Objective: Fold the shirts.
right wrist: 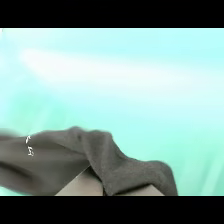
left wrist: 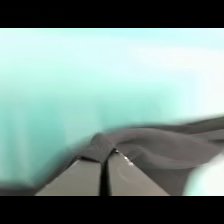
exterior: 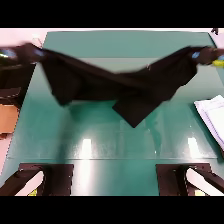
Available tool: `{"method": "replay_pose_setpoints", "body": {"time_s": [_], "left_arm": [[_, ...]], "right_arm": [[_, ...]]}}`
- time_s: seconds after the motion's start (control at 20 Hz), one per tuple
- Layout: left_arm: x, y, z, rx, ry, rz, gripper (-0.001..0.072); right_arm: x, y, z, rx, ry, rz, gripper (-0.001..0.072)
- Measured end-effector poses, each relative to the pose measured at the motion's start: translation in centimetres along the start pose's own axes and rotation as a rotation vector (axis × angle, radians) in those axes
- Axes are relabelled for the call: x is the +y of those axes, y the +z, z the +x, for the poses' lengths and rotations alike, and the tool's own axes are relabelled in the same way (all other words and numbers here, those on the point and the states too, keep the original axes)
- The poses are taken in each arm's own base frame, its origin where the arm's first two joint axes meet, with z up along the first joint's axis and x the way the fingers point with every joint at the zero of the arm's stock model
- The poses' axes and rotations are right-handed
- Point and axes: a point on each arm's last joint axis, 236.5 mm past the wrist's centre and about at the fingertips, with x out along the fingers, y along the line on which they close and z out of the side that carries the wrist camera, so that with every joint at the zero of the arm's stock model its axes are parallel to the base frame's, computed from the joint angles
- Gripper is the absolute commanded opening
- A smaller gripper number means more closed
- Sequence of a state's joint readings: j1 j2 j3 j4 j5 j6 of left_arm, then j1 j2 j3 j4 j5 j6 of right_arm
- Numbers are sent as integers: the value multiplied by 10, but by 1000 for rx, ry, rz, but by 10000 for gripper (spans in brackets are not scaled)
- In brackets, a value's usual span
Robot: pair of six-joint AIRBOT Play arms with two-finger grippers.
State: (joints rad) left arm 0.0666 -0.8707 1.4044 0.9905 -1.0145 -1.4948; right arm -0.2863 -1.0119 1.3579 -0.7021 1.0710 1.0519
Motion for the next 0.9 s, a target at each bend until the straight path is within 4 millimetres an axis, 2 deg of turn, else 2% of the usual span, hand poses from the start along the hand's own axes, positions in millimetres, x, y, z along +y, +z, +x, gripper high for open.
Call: {"method": "replay_pose_setpoints", "body": {"time_s": [0.1, 0.2, 0.3, 0.4, 0.5, 0.6, 0.65, 0.7, 0.8, 0.85, 0.9], "left_arm": [[-20, 40, -52, -117, 29, 108, 21], [-44, 71, -100, -224, 47, 202, 21], [-69, 96, -142, -334, 53, 277, 21], [-91, 114, -176, -429, 51, 332, 21], [-106, 125, -200, -500, 51, 376, 22], [-111, 129, -204, -515, 48, 398, 21], [-108, 129, -197, -494, 46, 396, 22], [-101, 127, -185, -454, 49, 388, 22], [-78, 116, -145, -326, 52, 354, 22], [-62, 106, -117, -240, 52, 324, 22], [-45, 94, -90, -158, 51, 290, 22]], "right_arm": [[23, 47, -48, -137, -35, -83, 23], [50, 82, -95, -252, -76, -172, 22], [83, 108, -139, -360, -98, -253, 23], [113, 124, -172, -442, -111, -313, 23], [136, 136, -196, -503, -116, -357, 23], [147, 143, -207, -532, -114, -374, 23], [146, 146, -205, -529, -106, -366, 23], [139, 145, -194, -500, -93, -347, 23], [125, 136, -166, -416, -52, -301, 23], [112, 127, -142, -358, -23, -261, 23], [98, 112, -109, -274, 19, -208, 23]]}}
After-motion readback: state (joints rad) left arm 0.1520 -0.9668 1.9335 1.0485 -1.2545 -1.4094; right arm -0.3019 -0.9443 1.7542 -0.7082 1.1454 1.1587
